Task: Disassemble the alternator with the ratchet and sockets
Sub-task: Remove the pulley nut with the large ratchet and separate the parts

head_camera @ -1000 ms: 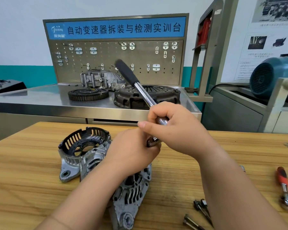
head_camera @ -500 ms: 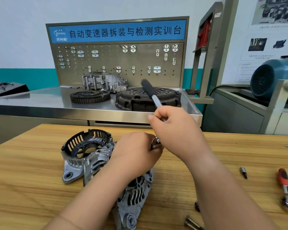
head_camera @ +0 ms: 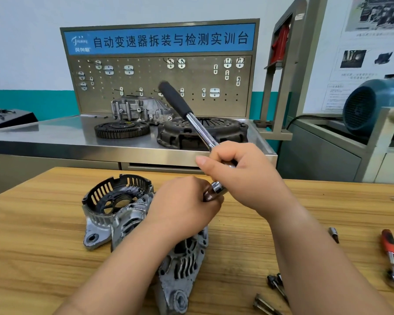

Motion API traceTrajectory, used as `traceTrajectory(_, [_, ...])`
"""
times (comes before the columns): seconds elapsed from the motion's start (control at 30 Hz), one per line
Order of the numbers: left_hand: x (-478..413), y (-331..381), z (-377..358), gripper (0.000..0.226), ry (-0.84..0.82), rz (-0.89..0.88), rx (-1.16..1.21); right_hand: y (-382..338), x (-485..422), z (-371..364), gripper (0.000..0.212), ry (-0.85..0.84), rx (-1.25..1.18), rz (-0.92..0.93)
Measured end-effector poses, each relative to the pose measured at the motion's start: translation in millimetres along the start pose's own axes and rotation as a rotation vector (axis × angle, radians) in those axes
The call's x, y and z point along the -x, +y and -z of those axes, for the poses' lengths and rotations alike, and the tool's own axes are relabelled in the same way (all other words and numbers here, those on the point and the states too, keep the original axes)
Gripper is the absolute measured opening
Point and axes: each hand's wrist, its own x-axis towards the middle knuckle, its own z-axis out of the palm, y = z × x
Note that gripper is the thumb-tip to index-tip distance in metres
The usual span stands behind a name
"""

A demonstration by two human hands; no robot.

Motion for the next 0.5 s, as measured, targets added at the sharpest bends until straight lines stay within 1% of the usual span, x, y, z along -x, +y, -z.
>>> traceTrajectory(0.07, [-1.2, -0.1, -0.6, 0.039, -0.012, 0.009, -0.007, -0.9, 0.2, 0.1, 0.037, -0.003, -0.059, 0.035])
traceTrajectory(0.17, [-0.7, -0.7, -0.8, 0.040, -0.003, -0.006, -0.010, -1.9, 0.1, -2.7, 0.038, 0.011, -0.028, 0.018])
traceTrajectory(0.27, [1.4, 0.6, -0.4, 0.041, 0.012, -0.032, 0.010, 0.4, -0.2, -6.7, 0.038, 0.081, 0.061, -0.074])
traceTrajectory(0.33, [2.1, 1.3, 0.0, 0.041, 0.025, -0.041, -0.004, 1.5, 0.1, -8.3, 0.031, 0.110, 0.153, -0.144])
traceTrajectory(0.43, [1.4, 0.9, -0.7, 0.039, 0.027, -0.051, -0.021, 3.4, -0.3, -5.8, 0.021, 0.089, 0.231, -0.283])
traceTrajectory(0.5, [0.8, 0.4, -2.3, 0.040, 0.029, -0.055, -0.005, 3.6, -0.6, -0.3, 0.026, 0.027, 0.278, -0.379])
